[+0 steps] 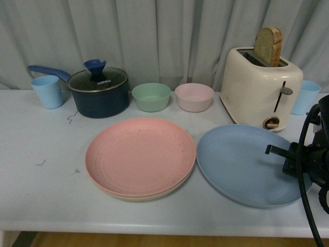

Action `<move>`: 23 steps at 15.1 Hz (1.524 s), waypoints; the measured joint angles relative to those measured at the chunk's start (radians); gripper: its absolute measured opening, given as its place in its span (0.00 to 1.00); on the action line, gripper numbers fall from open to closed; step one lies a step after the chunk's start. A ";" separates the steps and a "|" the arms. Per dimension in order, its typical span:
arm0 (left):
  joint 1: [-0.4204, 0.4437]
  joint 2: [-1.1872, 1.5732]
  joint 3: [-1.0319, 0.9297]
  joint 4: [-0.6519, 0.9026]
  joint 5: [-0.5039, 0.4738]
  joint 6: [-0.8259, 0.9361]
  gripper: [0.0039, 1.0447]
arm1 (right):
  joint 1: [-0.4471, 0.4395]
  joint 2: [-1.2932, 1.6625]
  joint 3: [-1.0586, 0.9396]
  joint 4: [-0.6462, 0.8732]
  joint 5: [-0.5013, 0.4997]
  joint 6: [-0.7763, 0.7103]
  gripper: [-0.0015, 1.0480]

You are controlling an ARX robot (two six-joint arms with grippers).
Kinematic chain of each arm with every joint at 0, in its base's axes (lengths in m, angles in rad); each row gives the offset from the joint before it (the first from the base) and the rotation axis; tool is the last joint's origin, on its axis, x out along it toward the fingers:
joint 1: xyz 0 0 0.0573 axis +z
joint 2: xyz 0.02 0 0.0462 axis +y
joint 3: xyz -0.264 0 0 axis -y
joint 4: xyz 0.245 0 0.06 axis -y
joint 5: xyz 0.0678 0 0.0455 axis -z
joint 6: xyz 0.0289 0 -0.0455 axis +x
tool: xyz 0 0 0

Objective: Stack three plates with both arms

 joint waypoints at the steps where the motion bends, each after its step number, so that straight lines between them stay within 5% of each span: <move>1: 0.000 0.000 0.000 0.000 0.000 0.000 0.94 | -0.007 -0.014 -0.014 0.013 -0.019 0.011 0.16; 3: 0.000 0.000 0.000 0.000 0.000 0.000 0.94 | -0.020 -0.084 -0.098 0.083 -0.098 0.040 0.04; 6: 0.000 0.000 0.000 0.000 0.000 0.000 0.94 | -0.062 -0.230 -0.324 0.188 -0.193 0.066 0.03; 9: 0.000 0.000 0.000 0.000 0.000 0.000 0.94 | -0.198 -0.430 -0.516 0.176 -0.319 0.090 0.03; 11: 0.000 0.000 0.000 0.000 0.000 0.000 0.94 | -0.143 -0.534 -0.520 0.208 -0.417 0.188 0.03; 13: 0.000 0.000 0.000 0.000 0.000 0.000 0.94 | 0.048 -0.488 -0.419 0.275 -0.319 0.324 0.03; 18: 0.000 0.000 0.000 0.000 0.000 0.000 0.94 | 0.340 -0.327 -0.217 0.205 -0.092 0.406 0.03; 23: 0.000 0.000 0.000 0.000 0.000 0.000 0.94 | 0.421 -0.170 -0.074 0.115 0.009 0.414 0.03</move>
